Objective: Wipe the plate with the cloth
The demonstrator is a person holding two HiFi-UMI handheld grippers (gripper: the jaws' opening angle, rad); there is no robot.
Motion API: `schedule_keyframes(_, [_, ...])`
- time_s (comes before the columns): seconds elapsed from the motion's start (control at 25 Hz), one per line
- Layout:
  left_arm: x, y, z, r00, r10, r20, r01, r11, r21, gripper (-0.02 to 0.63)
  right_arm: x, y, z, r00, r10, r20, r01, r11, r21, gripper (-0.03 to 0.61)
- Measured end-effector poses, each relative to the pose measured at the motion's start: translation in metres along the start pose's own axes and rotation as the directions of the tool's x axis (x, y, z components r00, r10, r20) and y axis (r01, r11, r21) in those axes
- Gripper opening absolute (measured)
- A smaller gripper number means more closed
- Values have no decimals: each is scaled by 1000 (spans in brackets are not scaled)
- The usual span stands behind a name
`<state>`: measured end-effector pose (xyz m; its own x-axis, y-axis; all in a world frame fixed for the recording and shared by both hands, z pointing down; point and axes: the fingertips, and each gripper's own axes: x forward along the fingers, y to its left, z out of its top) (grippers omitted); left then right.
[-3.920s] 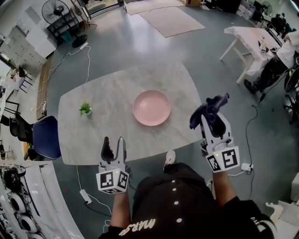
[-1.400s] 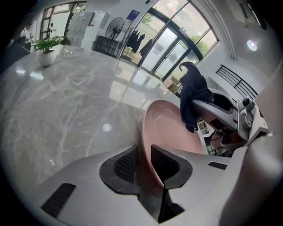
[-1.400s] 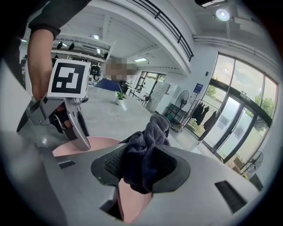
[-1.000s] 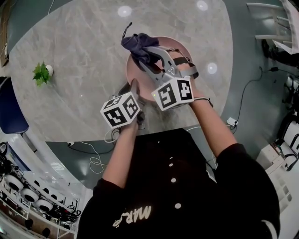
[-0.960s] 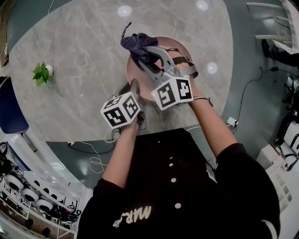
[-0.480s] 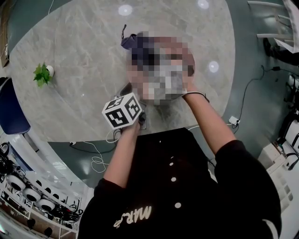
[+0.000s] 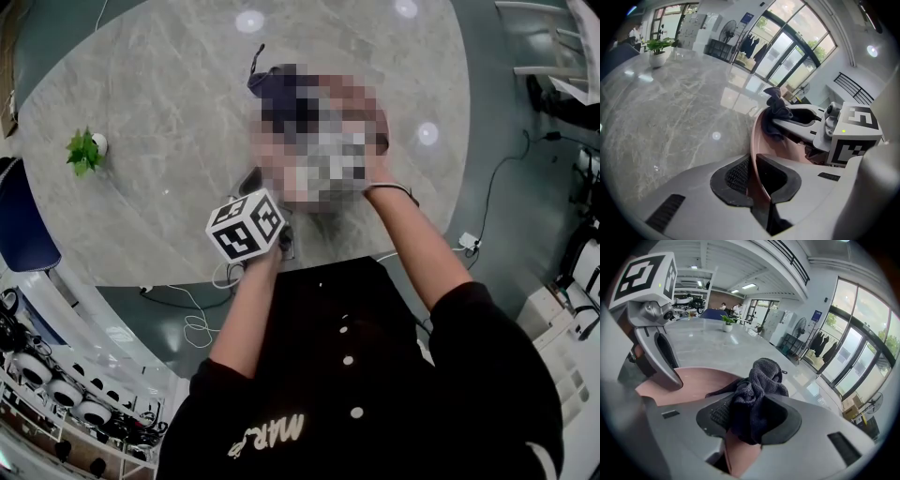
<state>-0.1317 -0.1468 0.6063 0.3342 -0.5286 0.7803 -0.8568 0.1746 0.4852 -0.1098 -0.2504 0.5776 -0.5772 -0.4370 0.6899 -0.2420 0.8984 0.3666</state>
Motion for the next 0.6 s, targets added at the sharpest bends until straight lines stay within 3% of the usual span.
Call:
schedule_keyframes(0.16, [-1,1,0,1000,11,11,-11,1000,-9,49,-2,-4,-5,1000,-12,-20,12,1000,7,141])
schedule_keyframes(0.36, [0,0,-2,1000,9,28,-7,996,-89,46,-6,-11,-14,999,-22,-42,23,999,28,141])
schedule_keyframes(0.6, [0,5,-2,999,25,28,-22,994,-103,45,-9,-17,-25,997,-45,-65,49,997,54,141])
